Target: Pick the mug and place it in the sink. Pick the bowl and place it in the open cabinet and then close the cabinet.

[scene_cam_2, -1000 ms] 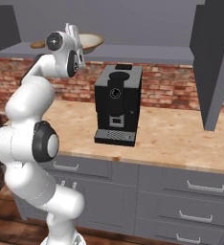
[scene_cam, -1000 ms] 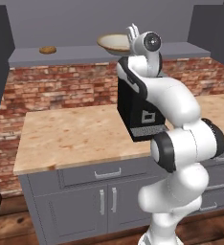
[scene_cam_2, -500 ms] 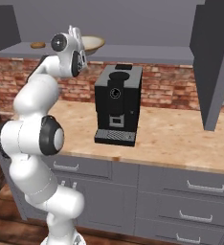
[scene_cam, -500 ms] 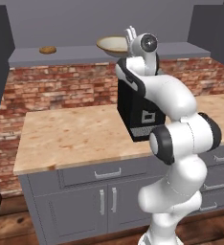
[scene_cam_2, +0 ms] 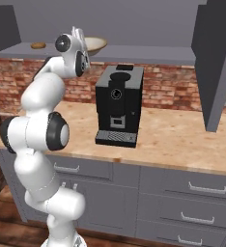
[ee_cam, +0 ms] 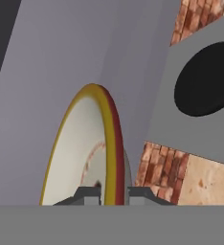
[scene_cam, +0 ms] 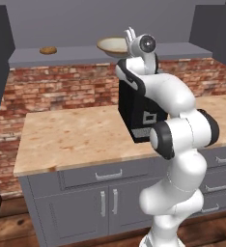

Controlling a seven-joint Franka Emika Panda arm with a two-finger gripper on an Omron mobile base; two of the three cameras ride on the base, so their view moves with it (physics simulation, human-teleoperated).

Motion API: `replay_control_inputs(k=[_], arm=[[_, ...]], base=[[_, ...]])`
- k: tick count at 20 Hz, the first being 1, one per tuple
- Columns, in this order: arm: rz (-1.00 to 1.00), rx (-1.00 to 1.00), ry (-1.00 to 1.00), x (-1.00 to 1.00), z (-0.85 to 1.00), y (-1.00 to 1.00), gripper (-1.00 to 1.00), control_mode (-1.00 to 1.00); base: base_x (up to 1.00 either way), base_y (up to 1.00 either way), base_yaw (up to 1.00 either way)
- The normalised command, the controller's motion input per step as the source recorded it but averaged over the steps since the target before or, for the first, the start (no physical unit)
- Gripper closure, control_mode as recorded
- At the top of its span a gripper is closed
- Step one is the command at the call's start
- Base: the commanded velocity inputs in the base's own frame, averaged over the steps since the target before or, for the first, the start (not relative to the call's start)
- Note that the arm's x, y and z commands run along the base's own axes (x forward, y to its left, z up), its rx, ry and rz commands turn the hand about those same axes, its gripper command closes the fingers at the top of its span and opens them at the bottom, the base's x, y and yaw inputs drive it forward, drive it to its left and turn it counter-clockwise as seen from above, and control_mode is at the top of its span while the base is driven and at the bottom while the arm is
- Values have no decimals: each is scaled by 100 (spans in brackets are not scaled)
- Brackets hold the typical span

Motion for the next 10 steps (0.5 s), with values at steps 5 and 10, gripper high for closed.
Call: replay_control_inputs(k=[5, 10], arm=[[0, 0, 0, 13, -13, 1, 100, -100], [0, 0, 0, 13, -12, 3, 100, -100]], base=[[0, 0, 0], [0, 0, 0]])
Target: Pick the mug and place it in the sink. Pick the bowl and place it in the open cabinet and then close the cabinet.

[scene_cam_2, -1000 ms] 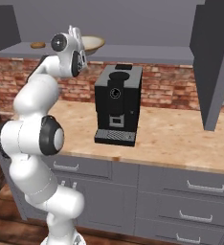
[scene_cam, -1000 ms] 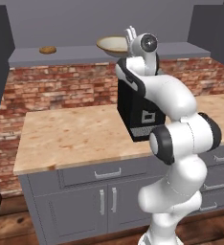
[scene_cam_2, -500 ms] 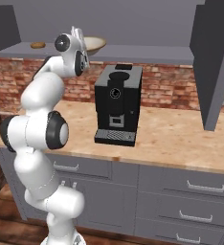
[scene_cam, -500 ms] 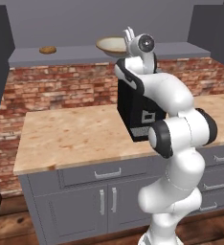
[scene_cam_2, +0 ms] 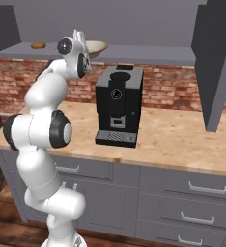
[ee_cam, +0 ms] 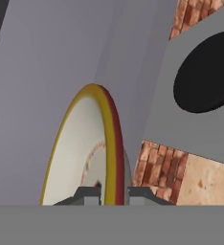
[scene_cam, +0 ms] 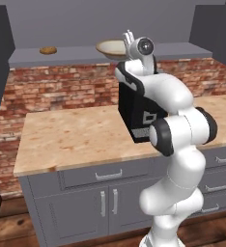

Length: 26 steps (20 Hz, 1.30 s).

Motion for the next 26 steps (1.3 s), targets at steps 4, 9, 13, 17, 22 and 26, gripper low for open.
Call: replay_control_inputs(k=[4, 9, 13, 17, 22, 26], arm=[[0, 0, 0, 20, -9, 0, 100, -100], [0, 0, 0, 26, -1, 0, 100, -100], [0, 0, 0, 10, 9, 0, 100, -100], [0, 0, 1, 18, 17, 0, 100, -100], [0, 0, 3, 43, 11, 0, 100, -100], [0, 0, 6, 51, 0, 0, 100, -100]], base=[[0, 0, 0], [0, 0, 0], [0, 0, 0], [0, 0, 0], [0, 0, 0], [0, 0, 0]])
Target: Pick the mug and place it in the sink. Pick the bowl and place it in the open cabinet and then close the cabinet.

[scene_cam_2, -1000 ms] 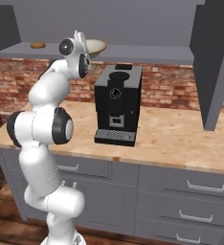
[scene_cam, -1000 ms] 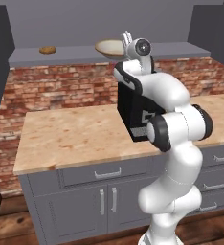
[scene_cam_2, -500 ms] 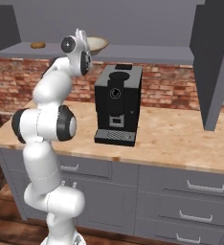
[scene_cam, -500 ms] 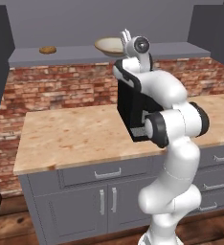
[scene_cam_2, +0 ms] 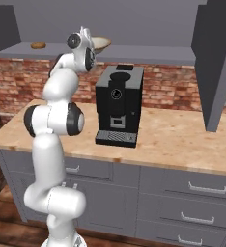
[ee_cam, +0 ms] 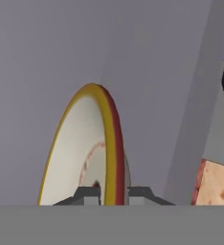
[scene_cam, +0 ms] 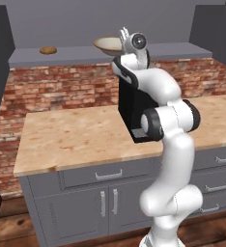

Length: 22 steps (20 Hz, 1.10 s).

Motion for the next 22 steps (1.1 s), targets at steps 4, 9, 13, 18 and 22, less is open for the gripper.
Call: replay_control_inputs(k=[4, 9, 13, 18, 22], arm=[[0, 0, 5, 40, -1, 0, 100, -100], [0, 0, 0, 23, -4, 0, 100, -100], [0, 0, 0, 0, -19, 10, -100, -100], [0, 0, -6, -2, -2, 0, -100, -100], [0, 0, -3, 0, 0, 0, -100, -100]], base=[[0, 0, 0], [0, 0, 0], [0, 0, 0], [0, 0, 0], [0, 0, 0]])
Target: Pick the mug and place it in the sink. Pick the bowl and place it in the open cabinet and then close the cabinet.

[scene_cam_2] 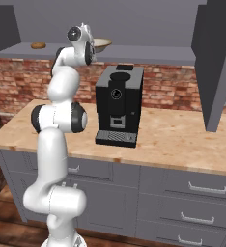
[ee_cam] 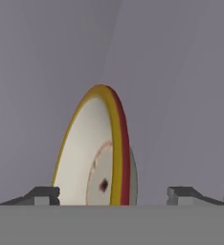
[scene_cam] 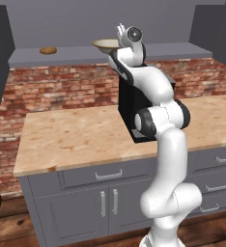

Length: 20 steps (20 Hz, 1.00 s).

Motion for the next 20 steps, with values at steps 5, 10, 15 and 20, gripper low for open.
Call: replay_control_inputs(k=[5, 10, 15, 20], arm=[[0, 0, -16, -26, 2, 0, -100, -100], [-4, 2, -35, -100, -34, 0, -100, -100], [-8, 3, -43, -100, -91, 3, -100, -100], [-6, 4, -31, -86, 38, 8, -100, -100]], base=[[0, 0, 0], [0, 0, 0], [0, 0, 0], [0, 0, 0]])
